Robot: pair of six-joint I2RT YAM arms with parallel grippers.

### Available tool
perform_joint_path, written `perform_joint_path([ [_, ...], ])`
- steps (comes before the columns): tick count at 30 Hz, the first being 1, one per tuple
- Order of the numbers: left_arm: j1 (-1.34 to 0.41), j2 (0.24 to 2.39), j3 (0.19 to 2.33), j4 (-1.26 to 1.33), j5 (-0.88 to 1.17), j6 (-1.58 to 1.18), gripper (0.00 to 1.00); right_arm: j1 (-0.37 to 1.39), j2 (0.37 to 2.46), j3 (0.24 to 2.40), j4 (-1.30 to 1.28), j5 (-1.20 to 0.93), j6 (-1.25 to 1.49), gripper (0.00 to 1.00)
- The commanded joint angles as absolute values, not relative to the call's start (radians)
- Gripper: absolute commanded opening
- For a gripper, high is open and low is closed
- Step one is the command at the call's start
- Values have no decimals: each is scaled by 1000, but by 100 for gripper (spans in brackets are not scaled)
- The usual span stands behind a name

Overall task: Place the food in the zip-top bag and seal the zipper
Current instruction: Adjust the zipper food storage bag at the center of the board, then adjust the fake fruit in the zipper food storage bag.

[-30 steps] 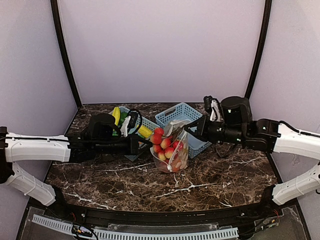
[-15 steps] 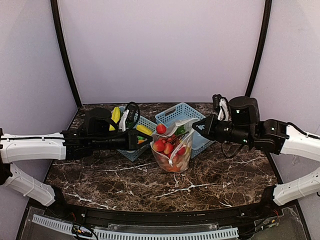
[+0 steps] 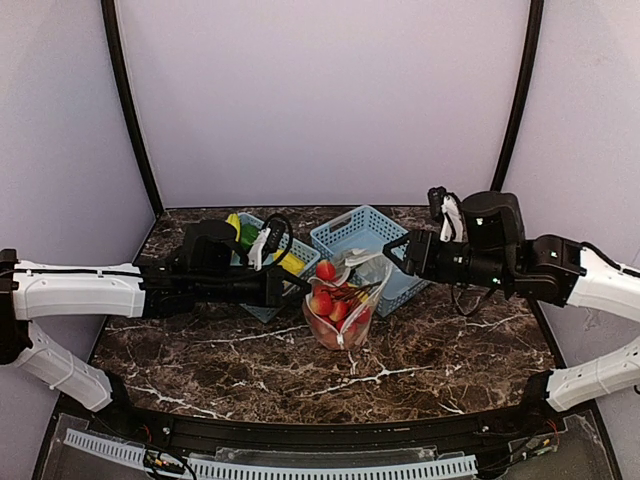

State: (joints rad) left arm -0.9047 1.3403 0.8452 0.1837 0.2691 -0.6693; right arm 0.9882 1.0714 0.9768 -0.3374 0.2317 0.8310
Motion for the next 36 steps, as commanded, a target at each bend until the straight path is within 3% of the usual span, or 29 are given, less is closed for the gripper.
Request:
perform_joint_path([
  [1,-897,1325,867,191,274,-661,1,986,1034,1079,-359,203,672,56],
  [7,-897,1320,871,195,273,-665,1,1002,1057,1161,-321,88,558,59],
  [14,-897,1311,874,187,271,-667,1,1032,1247,1308,-412,31,557,51],
  [36,-897,1302,868,189,277,-676,1,1087,1588,1522,-624,189,624,45],
])
